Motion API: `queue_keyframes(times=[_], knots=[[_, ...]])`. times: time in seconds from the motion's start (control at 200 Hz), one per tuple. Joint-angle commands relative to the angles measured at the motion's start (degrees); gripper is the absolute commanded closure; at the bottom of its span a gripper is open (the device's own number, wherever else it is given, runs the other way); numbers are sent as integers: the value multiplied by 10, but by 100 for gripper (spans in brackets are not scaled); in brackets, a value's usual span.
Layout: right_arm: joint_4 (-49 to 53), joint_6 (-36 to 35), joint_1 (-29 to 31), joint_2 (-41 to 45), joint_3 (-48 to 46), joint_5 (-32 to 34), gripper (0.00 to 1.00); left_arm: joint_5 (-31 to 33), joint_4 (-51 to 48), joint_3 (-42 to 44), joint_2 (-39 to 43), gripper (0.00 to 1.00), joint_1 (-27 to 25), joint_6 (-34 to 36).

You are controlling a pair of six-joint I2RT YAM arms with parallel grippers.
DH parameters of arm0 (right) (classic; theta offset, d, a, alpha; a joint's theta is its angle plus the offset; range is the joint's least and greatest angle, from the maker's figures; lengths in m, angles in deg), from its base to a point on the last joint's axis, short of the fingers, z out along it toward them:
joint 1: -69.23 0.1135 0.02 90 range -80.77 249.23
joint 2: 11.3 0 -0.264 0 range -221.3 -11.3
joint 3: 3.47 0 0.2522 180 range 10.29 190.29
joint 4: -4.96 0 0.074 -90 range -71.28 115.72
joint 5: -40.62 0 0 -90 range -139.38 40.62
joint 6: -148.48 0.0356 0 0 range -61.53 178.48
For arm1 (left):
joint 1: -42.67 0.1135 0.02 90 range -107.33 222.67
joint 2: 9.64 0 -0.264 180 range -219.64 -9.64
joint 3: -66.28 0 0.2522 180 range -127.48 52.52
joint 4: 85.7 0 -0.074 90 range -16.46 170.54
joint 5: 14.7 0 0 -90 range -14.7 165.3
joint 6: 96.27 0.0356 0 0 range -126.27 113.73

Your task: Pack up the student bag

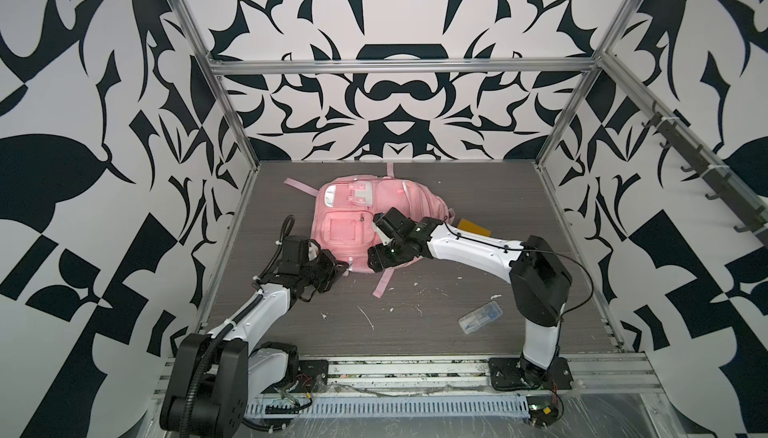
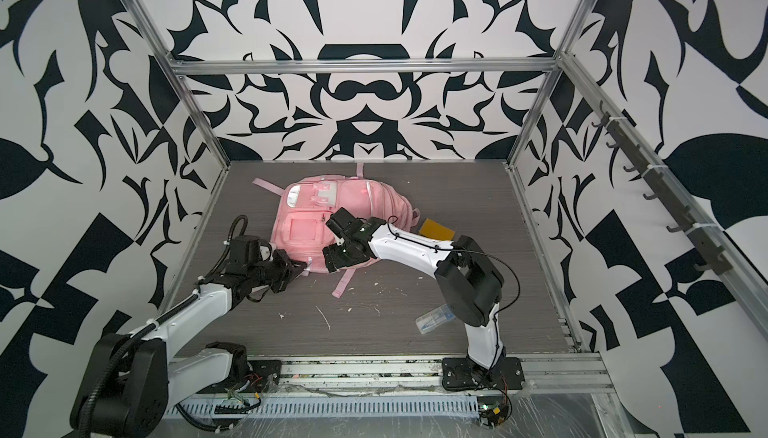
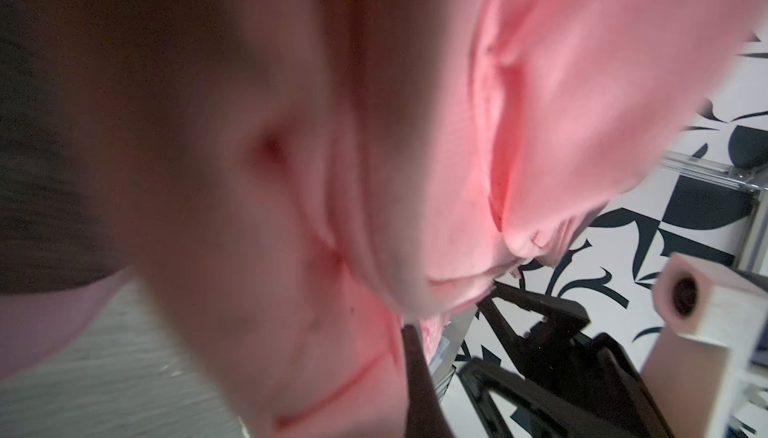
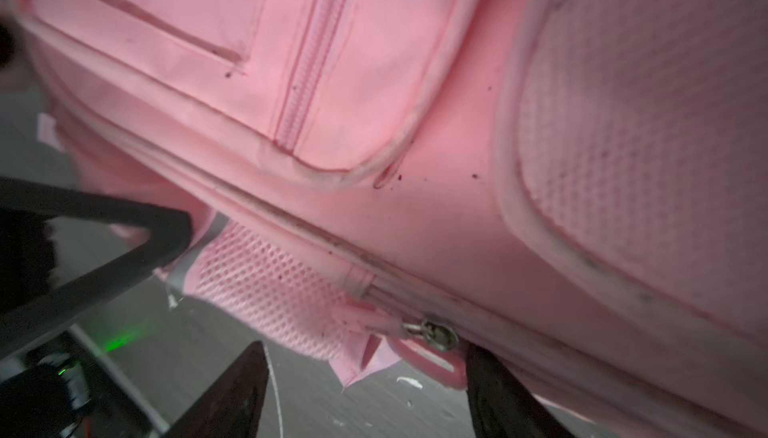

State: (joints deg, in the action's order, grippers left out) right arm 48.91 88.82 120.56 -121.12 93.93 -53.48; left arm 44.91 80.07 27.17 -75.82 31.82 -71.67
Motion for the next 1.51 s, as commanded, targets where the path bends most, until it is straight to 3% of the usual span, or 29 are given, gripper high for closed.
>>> queue_keyframes(times=[0.0,0.235,0.495,0.615,0.73,0.94,1.2,1.29,1.5], knots=[[26,56,3,-4,33,114,26,-114,47,-14,-13,100,-8,17],[89,4,-7,-42,94,176,50,-111,63,-13,-25,100,-15,5],[60,-14,-18,-13,35,168,69,-73,24,-17,-12,100,-19,28],[56,-30,-20,10,19,163,79,-72,48,-14,-32,100,-19,16],[44,-29,-22,34,-17,174,82,-79,22,-27,-42,100,-18,38],[33,-28,-25,52,-42,166,99,-78,1,-49,-50,100,-17,67],[34,-33,-52,92,-81,157,100,-80,-12,-61,-79,100,22,105],[17,-33,-82,125,-117,116,100,-78,-31,-76,-97,100,46,128],[19,-109,-121,168,-142,97,100,-67,-37,-82,-105,100,85,134]])
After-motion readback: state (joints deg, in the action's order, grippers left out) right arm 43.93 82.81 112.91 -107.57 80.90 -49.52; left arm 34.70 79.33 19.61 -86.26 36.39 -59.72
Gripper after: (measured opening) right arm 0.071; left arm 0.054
